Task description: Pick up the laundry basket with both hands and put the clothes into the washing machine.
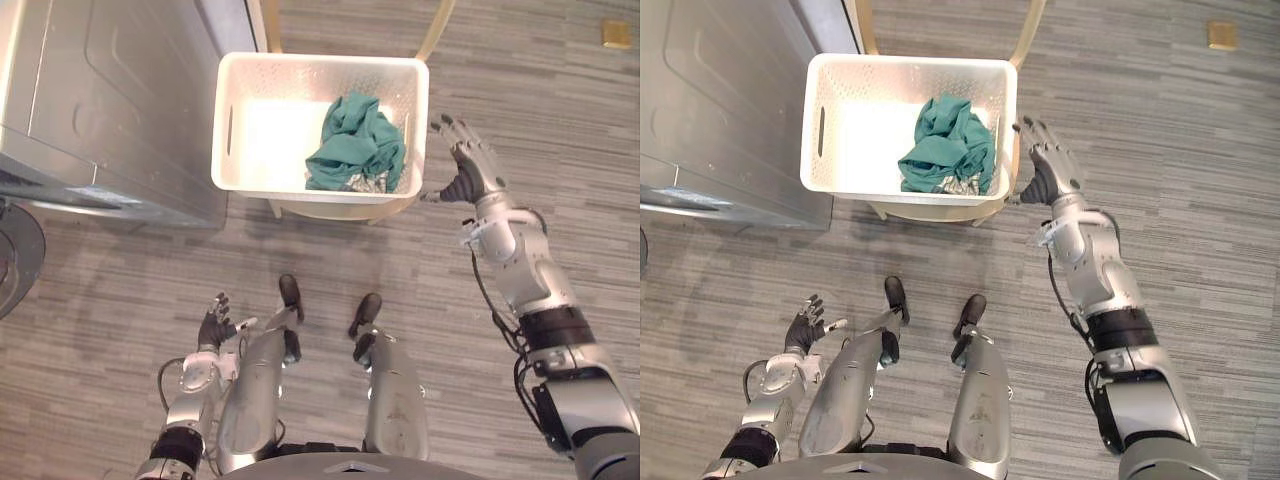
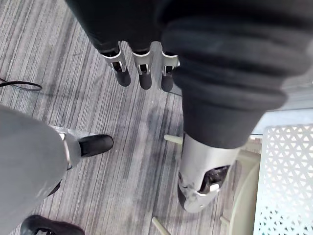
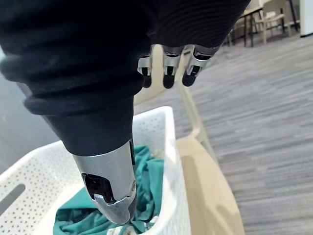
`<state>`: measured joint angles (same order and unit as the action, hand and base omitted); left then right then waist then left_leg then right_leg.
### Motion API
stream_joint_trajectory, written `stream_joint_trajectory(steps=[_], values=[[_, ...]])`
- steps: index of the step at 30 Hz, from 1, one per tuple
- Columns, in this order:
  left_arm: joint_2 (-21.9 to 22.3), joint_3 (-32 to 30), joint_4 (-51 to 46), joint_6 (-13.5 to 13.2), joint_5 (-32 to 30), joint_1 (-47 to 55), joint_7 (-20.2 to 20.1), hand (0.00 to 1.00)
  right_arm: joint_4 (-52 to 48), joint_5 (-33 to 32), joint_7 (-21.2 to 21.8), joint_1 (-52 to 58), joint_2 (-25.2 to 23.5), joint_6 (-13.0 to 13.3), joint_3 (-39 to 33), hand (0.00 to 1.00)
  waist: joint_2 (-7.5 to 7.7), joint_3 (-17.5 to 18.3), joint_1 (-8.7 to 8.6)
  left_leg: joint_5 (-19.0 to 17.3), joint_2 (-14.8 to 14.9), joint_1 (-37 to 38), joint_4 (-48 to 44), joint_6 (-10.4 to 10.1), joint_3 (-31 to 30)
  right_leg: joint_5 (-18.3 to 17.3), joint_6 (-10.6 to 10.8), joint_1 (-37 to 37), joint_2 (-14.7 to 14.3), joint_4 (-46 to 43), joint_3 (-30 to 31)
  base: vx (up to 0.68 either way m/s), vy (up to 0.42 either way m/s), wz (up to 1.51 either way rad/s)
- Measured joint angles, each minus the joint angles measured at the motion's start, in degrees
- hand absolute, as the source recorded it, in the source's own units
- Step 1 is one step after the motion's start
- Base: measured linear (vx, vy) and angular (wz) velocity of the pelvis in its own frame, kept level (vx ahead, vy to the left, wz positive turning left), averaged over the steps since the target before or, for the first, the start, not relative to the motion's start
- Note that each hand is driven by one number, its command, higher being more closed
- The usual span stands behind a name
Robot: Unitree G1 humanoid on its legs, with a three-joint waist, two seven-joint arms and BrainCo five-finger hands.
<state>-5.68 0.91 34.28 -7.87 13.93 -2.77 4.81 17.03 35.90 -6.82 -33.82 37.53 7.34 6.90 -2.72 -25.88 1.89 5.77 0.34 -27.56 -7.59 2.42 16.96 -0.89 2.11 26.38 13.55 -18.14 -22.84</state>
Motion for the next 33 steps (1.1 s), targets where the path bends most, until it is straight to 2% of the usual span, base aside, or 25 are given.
stream_joint_trajectory(steps=[9,12,15,19,28,33], values=[[0.26,-0.92,-0.88,-0.34,1.16,-3.94,0.95,0.0,2.0,0.38,-0.07,-11.18,4.12,-0.03,8.65,0.0,-0.42,-0.66,1.3,5.11,-0.21,-1.39,6.46,-0.03,-1.2,1.63,0.0,2.72,-1.05,1.95,-1.78,0.02,0.01,0.05],[0.34,-0.94,-2.08,-0.63,1.71,-3.96,0.97,0.0,2.14,-0.21,-0.03,-13.88,4.32,0.01,9.64,0.0,-0.38,-0.68,1.43,5.29,0.04,-1.38,6.81,-0.09,-1.25,1.58,-0.06,2.8,-1.22,1.91,-2.23,0.0,0.0,0.0],[0.65,-0.96,-2.19,-1.24,1.74,-4.46,0.97,0.0,2.38,-0.84,0.25,-15.45,6.33,0.32,13.52,0.0,-0.36,-0.69,1.83,5.32,0.46,-1.38,7.08,-0.26,-1.35,1.52,-0.15,2.77,-1.66,2.08,-2.44,0.0,0.0,0.0],[1.3,-1.08,-2.22,-1.36,1.77,-4.53,1.0,0.0,5.37,-2.89,0.66,-17.86,6.62,0.63,17.04,0.0,-0.28,-0.74,2.33,6.41,0.86,-1.42,8.98,-0.93,-1.66,1.45,-0.51,3.27,-2.29,2.41,-3.04,0.0,-0.003,-0.01],[2.26,-3.27,-3.95,-1.56,3.53,-5.65,1.04,0.0,6.7,-9.16,4.4,-26.55,10.22,1.59,25.94,0.0,0.64,-1.26,3.61,7.97,2.39,-4.24,10.66,-1.53,-2.19,1.81,-1.12,5.83,-3.89,3.32,-4.76,0.02,-0.007,0.02],[2.75,-3.33,-4.91,-1.89,4.95,-6.13,1.01,0.0,6.55,-11.56,5.76,-27.49,11.05,2.16,27.69,0.0,0.79,-1.34,3.98,7.87,2.7,-5.11,10.66,-1.72,-1.88,1.78,-1.2,6.52,-3.96,3.12,-5.44,0.08,0.029,0.0]])
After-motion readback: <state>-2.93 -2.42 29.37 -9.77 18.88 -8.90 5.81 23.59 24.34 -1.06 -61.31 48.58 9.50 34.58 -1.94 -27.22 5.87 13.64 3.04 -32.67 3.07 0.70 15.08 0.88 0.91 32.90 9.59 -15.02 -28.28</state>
